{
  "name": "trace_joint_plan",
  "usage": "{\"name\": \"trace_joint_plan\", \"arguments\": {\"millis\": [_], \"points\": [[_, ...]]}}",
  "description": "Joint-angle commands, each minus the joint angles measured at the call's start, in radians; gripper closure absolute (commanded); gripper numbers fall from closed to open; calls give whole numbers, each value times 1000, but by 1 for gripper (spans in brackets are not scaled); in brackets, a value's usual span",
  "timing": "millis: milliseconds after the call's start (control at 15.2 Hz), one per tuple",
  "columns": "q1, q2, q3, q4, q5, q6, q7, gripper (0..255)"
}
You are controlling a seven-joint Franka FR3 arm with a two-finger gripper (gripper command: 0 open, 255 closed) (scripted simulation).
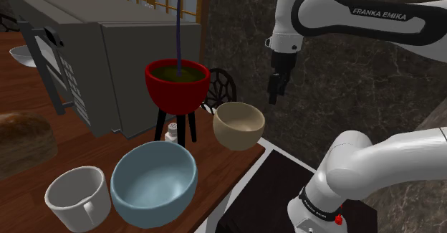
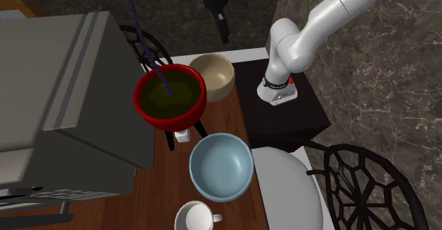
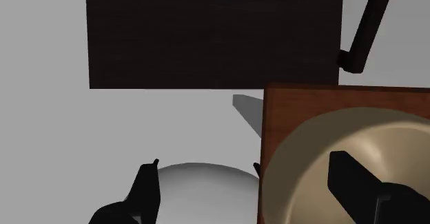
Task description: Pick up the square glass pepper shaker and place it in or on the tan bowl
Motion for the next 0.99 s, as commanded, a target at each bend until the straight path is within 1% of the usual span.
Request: {"name": "trace_joint_plan", "arguments": {"millis": [0,462,924], "points": [[0,0,0,0,0,0,0,0],[62,115,112,11,78,172,93,0],[109,269,223,76,113,333,183,0]]}}
